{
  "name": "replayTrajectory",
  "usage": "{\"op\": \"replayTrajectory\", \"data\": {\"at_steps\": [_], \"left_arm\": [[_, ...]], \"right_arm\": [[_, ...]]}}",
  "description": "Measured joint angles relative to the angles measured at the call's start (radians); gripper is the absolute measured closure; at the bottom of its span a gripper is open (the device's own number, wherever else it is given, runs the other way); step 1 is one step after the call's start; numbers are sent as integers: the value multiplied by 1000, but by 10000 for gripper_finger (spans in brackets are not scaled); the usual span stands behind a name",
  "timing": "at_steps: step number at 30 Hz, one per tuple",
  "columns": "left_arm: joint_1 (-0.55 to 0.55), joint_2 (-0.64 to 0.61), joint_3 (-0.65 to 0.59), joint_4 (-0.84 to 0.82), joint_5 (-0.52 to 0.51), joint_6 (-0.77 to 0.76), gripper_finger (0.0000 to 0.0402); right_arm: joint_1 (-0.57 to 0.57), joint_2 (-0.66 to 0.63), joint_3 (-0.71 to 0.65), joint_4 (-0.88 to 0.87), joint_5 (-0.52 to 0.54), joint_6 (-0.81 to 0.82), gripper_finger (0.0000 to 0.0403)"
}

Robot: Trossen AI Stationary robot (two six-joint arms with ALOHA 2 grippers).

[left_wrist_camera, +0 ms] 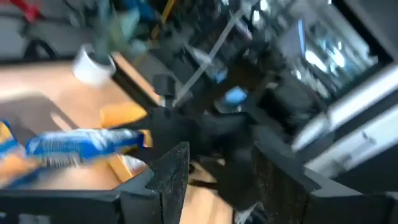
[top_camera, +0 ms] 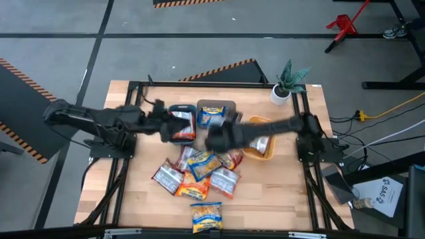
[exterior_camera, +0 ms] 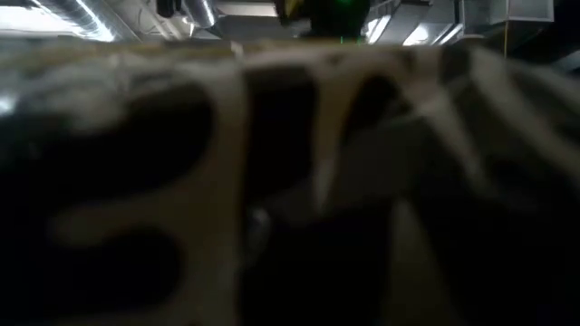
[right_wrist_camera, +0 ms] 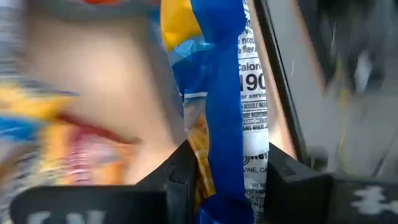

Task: Sort Maruchan noodles
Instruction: Put the blue noodle pack into the black transparent bin

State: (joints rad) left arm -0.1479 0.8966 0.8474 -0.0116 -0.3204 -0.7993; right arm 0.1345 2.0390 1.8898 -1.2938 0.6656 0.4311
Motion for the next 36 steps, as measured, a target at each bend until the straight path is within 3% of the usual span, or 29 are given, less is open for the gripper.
{"op": "replayTrajectory", "data": {"at_steps": [3,6,9,13,20,30,36], "left_arm": [[27,-38,0,0,-33,24,234],[61,-50,0,-4,-38,32,234],[89,-52,0,-7,-38,31,234],[116,-52,0,-19,-29,28,234],[146,-52,0,-42,-28,25,234],[164,-52,0,-51,-26,25,234],[164,-52,0,-50,-26,25,234]], "right_arm": [[-108,0,0,-33,-9,57,319],[-184,1,-5,32,24,-23,319],[-237,14,-16,128,-21,-95,319],[-276,25,-26,142,-50,-25,320],[-285,26,-52,160,-84,64,320],[-286,13,-54,77,-281,296,320],[-284,9,-55,31,-302,397,320]]}}
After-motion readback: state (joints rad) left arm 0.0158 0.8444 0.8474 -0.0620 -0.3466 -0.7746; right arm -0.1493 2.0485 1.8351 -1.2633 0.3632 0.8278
